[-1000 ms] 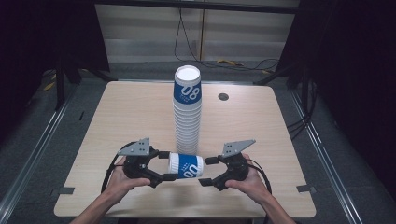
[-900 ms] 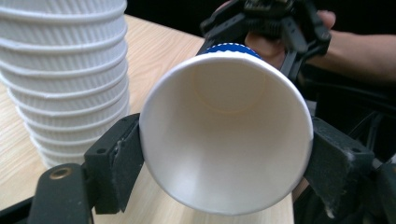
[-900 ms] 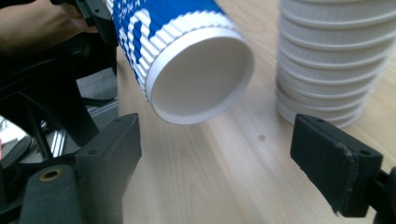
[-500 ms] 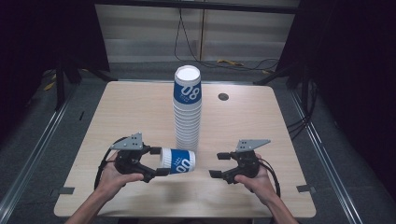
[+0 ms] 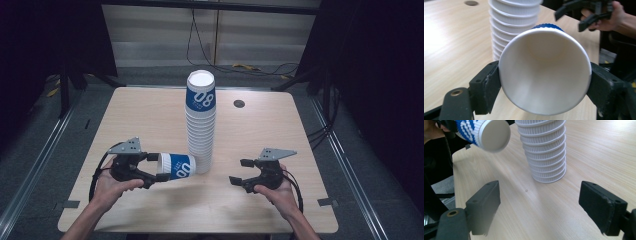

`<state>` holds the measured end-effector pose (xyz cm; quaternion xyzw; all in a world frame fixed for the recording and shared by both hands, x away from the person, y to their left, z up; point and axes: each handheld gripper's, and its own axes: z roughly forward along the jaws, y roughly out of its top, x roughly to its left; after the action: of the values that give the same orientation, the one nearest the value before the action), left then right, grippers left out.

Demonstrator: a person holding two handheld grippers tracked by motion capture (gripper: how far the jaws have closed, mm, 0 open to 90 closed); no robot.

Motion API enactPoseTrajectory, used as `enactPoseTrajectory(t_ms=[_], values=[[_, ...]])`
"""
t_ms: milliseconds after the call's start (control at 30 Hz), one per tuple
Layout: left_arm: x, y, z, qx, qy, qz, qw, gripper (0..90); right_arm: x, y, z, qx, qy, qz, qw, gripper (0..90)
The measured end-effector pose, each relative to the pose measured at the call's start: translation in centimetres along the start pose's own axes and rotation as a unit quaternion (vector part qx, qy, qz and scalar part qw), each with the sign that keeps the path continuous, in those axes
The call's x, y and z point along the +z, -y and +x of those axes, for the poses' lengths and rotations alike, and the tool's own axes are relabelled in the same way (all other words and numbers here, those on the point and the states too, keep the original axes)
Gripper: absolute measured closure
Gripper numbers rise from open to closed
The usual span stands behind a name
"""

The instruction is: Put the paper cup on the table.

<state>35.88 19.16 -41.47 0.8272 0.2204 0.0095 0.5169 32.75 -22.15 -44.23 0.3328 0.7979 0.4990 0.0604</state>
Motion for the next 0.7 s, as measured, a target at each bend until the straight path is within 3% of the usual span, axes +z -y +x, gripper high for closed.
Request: enactPoseTrajectory(t_ms=[100,300,400,533,700], values=[[-1.0,-0.4,0.4,-0.009,-0.012,-0.004,0.9999,20.6,-0.5,0.2,0.3,0.002,0.007,0.003,1.0,15.1],[-2.1,-0.3,1.3,-0.011,-0.042,0.021,0.9988,20.5,-1.8,0.9,0.6,0.004,0.023,-0.001,0.9997,14.8],[-2.2,-0.2,1.8,0.0,-0.064,0.041,0.9971,20.4,-1.9,1.0,0.4,0.009,0.025,-0.007,0.9996,14.8],[-2.5,-0.3,2.3,0.0,-0.085,0.053,0.995,19.8,-1.6,1.0,0.2,0.009,0.021,-0.002,0.9997,14.7],[-2.9,-0.9,2.7,0.008,-0.101,0.072,0.9922,19.8,-0.9,1.0,0.7,-0.006,0.009,0.016,0.9998,14.7]])
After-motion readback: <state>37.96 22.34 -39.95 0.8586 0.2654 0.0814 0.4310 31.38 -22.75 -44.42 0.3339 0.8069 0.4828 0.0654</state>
